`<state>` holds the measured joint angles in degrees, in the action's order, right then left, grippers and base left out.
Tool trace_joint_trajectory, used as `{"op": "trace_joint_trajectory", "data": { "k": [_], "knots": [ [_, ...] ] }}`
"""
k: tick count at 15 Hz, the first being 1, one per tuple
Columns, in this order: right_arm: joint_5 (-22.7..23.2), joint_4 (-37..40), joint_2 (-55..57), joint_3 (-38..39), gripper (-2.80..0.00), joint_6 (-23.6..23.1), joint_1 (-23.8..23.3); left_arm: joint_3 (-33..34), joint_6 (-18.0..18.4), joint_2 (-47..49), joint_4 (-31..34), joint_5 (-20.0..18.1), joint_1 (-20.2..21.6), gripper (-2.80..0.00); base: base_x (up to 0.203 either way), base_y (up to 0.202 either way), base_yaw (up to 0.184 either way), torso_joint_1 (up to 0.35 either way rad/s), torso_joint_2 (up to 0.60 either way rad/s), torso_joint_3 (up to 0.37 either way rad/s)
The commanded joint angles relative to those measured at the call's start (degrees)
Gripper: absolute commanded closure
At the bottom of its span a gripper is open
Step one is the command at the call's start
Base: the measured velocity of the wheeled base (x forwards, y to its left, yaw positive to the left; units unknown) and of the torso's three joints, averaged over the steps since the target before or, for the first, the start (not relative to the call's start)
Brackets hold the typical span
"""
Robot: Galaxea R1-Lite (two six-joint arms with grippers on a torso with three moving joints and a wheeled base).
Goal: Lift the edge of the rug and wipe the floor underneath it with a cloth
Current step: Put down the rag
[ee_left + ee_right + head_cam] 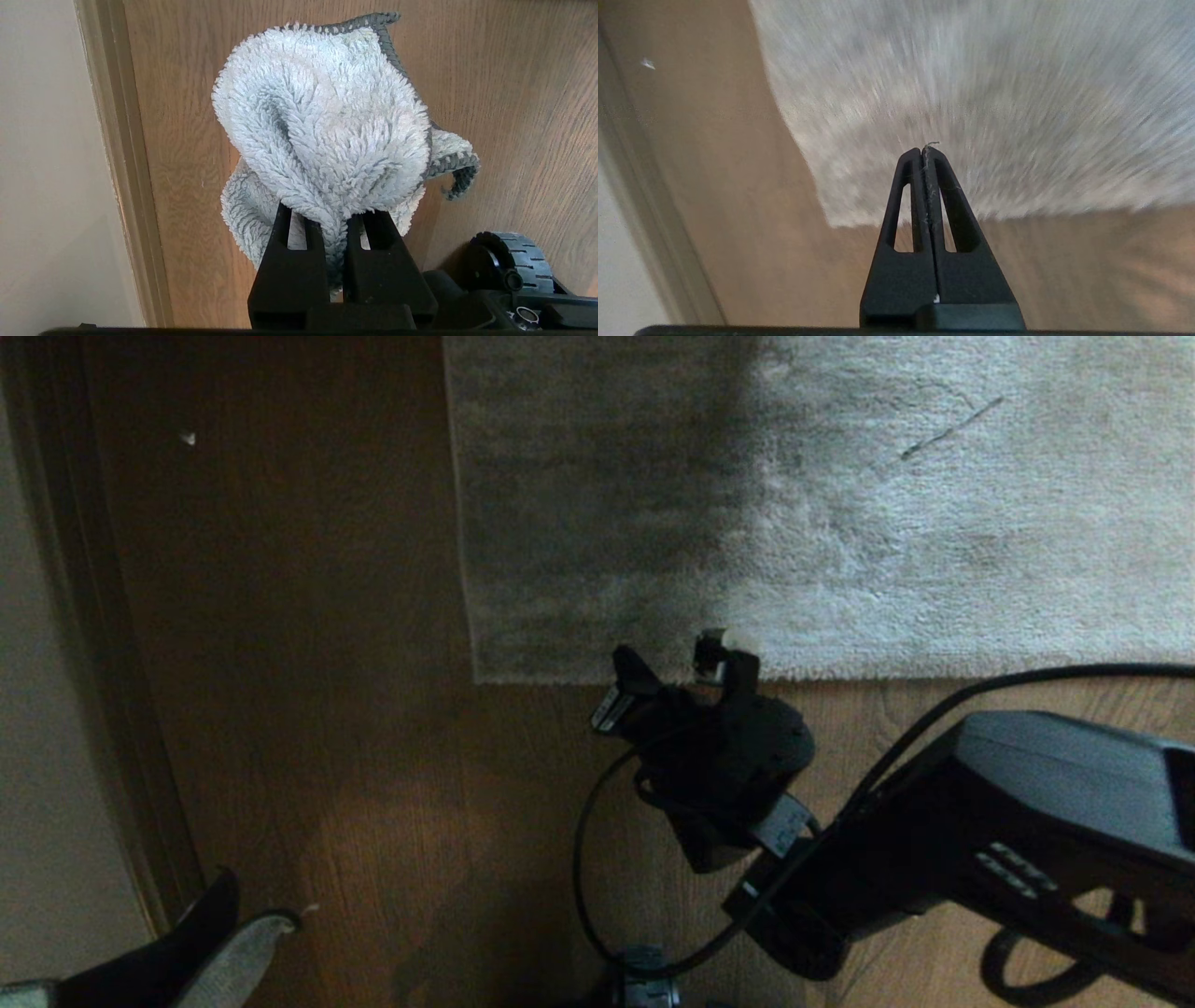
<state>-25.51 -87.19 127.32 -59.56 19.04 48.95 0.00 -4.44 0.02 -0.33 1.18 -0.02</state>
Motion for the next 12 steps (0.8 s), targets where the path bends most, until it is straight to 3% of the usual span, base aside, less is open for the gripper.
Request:
{"op": "trace_joint_trajectory", "data": {
  "k": [1, 4, 7, 9, 12],
  "knots": [
    [-0.1, -2.8, -11.5, 8.8, 0.0, -0.6, 0.0, 0.0, 0.0, 0.0, 0.0, 0.0, -0.1, 0.0, 0.0, 0.0, 0.0, 0.0, 0.0, 0.0],
    [-0.1, -2.8, -23.5, 21.6, 0.0, -3.4, -1.4, 0.0, 0.0, 0.0, 0.0, 0.0, 0.0, 0.0, 0.0, 0.0, 0.0, 0.0, 0.0, 0.0],
    [-0.1, -2.8, -34.4, 34.8, 0.0, -5.0, -5.8, 0.0, 0.0, 0.0, 0.0, 0.0, 0.0, 0.0, 0.0, 0.0, 0.0, 0.0, 0.0, 0.0],
    [-0.1, -2.8, -41.7, 43.2, 0.0, -5.9, -10.9, 0.0, 0.0, 0.0, 0.0, 0.0, 0.0, 0.0, 0.0, 0.0, 0.0, 0.0, 0.0, 0.0],
    [-0.1, -2.8, -49.8, 53.5, 0.0, -9.4, -24.8, 0.0, 0.0, 0.0, 0.0, 0.0, 0.0, 0.0, 0.0, 0.0, 0.0, 0.0, 0.0, 0.0]
  ]
}}
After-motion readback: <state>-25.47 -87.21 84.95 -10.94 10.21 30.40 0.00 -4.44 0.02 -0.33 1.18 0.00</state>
